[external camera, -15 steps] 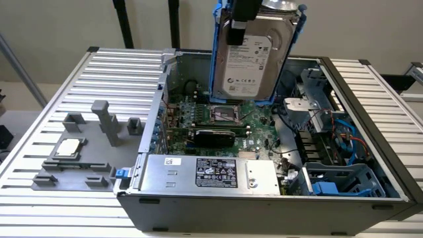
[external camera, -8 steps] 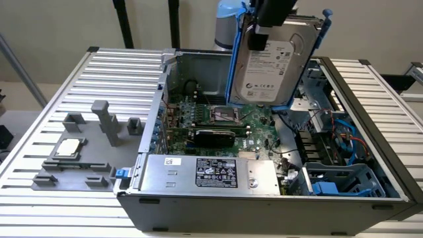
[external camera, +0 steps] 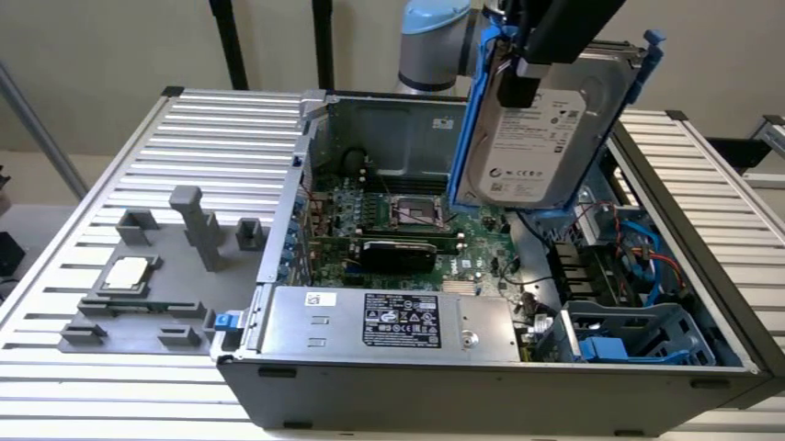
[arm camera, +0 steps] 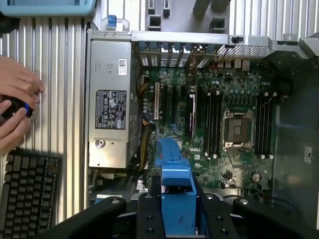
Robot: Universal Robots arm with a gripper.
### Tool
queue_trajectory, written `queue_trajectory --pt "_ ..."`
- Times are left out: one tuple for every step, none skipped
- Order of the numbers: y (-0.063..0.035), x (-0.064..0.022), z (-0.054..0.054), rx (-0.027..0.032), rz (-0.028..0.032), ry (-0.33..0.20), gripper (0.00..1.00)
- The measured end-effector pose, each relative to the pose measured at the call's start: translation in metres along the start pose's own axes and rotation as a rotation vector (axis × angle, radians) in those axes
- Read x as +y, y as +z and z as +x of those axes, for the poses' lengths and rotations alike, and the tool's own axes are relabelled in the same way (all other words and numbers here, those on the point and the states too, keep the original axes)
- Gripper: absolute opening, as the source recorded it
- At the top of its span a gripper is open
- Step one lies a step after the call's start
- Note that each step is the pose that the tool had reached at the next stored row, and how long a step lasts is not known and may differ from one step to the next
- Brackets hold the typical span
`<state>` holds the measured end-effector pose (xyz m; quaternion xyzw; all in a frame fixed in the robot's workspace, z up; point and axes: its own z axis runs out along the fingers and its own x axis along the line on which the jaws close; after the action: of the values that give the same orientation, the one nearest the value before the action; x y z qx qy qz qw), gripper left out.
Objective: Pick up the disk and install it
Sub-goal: 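Insert the disk into the insertion slot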
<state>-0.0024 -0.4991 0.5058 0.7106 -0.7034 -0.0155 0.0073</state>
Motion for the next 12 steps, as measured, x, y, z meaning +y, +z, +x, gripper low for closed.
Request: queue_trajectory --pt "-0.0001 -0.0029 0.002 0.0 -0.0001 0.0 0.0" --pt "-0.0002 -0.0056 0.005 -0.0001 -0.0002 0.0 0.0" --pt "-0.0003 -0.0084 0.007 -0.0001 -0.0003 0.0 0.0" --pt "-0.0004 -0.0109 0.009 0.0 -0.0004 0.0 0.0" --pt "-0.0004 -0.0133 0.012 -0.0001 -0.0005 0.0 0.0" --pt "-0.0006 -0.0158 0.014 -0.0001 -0.0006 0.0 0.0" --pt "-0.0006 -0.0183 0.017 -0.0001 -0.0007 0.0 0.0" --pt "-0.0007 -0.0207 0.019 0.0 -0.0008 0.0 0.0" --pt "-0.0008 -0.0231 0.022 0.0 -0.0008 0.0 0.0" --pt "-0.0009 -0.0257 0.025 0.0 -0.0009 0.0 0.0" --pt "-0.0009 -0.0281 0.027 -0.0001 -0.001 0.0 0.0" --pt "-0.001 -0.0305 0.03 -0.0001 -0.0011 0.0 0.0"
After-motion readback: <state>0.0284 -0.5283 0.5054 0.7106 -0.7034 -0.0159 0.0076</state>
